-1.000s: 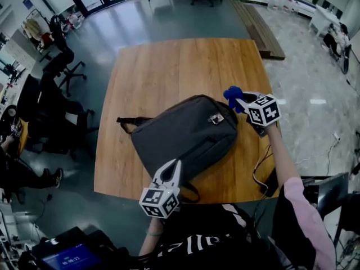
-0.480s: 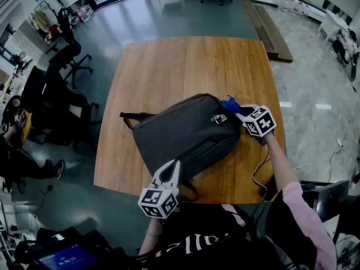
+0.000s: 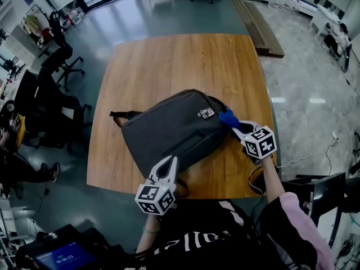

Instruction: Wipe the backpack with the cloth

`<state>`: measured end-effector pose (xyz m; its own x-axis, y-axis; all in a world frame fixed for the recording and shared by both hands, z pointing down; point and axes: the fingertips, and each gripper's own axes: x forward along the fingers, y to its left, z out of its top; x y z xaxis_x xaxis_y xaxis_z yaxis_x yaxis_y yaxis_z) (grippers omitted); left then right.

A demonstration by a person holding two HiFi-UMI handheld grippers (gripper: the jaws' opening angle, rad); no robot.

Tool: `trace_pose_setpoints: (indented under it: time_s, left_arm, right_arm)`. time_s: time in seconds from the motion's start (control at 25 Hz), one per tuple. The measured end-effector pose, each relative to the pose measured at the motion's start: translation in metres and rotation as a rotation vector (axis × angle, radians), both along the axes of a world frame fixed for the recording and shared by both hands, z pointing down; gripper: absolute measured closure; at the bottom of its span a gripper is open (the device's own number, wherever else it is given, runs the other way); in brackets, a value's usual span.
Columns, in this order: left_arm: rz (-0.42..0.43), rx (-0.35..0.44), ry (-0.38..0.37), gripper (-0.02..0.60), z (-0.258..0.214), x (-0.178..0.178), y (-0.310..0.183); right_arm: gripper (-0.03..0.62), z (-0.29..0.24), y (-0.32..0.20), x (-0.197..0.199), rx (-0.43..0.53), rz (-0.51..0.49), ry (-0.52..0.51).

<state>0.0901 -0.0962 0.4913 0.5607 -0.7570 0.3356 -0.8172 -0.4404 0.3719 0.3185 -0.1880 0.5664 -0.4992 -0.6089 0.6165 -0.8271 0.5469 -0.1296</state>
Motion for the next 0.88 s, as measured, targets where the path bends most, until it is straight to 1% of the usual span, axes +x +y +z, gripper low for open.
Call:
trace_pose_setpoints:
  time_s: [0.28, 0.6, 0.72, 0.88]
  left_arm:
    - [-0.022, -0.006, -0.006, 0.584, 0.004, 0.008, 0.025]
    - [-0.068, -0.026, -0.039, 0.584, 0.011, -0.012, 0.050]
    - [-0.062, -0.024, -0.044, 0.584, 0.011, -0.016, 0.055]
    - [-0.027, -0.012, -0.043, 0.584, 0.007, -0.023, 0.059]
  right_arm:
    - [0.527, -0.014, 0.046, -0.005, 0.033, -0.012, -0.041]
    - [0.527, -0.027, 0.069, -0.027, 0.053, -0.010, -0.110]
    - [0.527, -0.030, 0.083, -0.043, 0.054, -0.019, -0.138]
    - [0.526, -0.038, 0.101, -0.067, 0.059, -0.016, -0.159]
